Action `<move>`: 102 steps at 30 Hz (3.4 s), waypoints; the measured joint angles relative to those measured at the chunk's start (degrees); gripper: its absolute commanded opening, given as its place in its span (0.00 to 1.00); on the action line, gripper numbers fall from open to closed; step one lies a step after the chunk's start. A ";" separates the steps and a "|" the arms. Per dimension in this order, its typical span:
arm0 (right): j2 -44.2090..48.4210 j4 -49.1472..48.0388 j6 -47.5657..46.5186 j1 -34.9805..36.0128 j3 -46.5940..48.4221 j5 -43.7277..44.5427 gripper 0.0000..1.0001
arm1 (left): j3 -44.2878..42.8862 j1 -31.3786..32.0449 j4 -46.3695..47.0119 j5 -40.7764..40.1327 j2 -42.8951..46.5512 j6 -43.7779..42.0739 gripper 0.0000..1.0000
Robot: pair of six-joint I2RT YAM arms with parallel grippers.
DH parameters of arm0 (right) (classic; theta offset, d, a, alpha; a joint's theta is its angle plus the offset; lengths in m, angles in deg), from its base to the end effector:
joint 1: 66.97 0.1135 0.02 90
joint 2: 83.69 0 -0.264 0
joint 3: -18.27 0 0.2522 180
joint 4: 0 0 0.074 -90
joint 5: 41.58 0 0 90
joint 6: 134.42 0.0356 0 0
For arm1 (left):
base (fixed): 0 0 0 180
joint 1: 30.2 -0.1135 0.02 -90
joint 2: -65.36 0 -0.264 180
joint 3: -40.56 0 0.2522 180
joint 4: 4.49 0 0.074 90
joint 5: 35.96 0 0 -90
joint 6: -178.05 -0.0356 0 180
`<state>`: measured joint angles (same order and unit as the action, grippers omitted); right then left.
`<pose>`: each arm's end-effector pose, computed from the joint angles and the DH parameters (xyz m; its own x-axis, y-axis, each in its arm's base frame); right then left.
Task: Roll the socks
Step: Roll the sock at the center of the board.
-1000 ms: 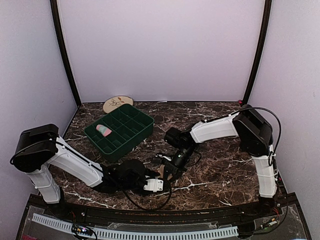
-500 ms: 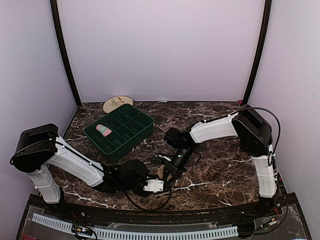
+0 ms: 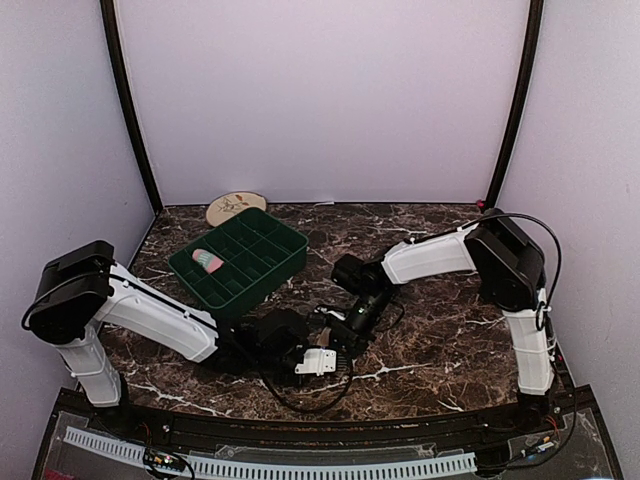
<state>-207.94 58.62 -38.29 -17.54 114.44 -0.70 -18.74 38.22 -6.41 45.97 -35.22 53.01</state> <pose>0.2376 0.3188 0.1159 -0.7017 -0.7121 0.0234 -0.4531 0.4713 0.7567 0.1288 -0.3121 0.1318 0.3009 0.7849 -0.5417 0.8676 0.0106 0.4972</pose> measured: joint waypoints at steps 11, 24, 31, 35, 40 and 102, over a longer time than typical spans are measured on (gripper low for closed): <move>6.10 -4.00 2.08 -3.23 -6.49 2.36 0.38 | -10.86 -2.73 -15.54 8.48 -3.19 5.53 0.00; 15.15 -12.63 4.81 -7.30 -17.75 5.86 0.55 | -27.52 -7.41 -34.84 22.60 -11.50 10.14 0.00; 20.96 -17.92 8.39 -8.90 -24.50 11.47 0.55 | -31.93 -10.23 -41.31 29.62 -14.16 12.13 0.00; 23.63 -20.59 10.36 -9.31 -26.73 15.61 0.55 | -33.68 -11.39 -43.78 32.57 -15.45 12.87 0.00; 28.83 -23.21 12.50 -10.12 -30.82 22.29 0.55 | -36.00 -13.00 -46.75 36.48 -17.31 13.86 0.00; 28.33 -30.08 -19.61 33.90 -32.24 81.85 0.64 | -45.18 -20.96 -57.42 63.17 -30.51 17.75 0.00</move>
<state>-179.61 28.55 -57.90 16.36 82.20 81.15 -63.92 17.26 -63.83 109.14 -65.73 70.75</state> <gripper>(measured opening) 0.638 0.079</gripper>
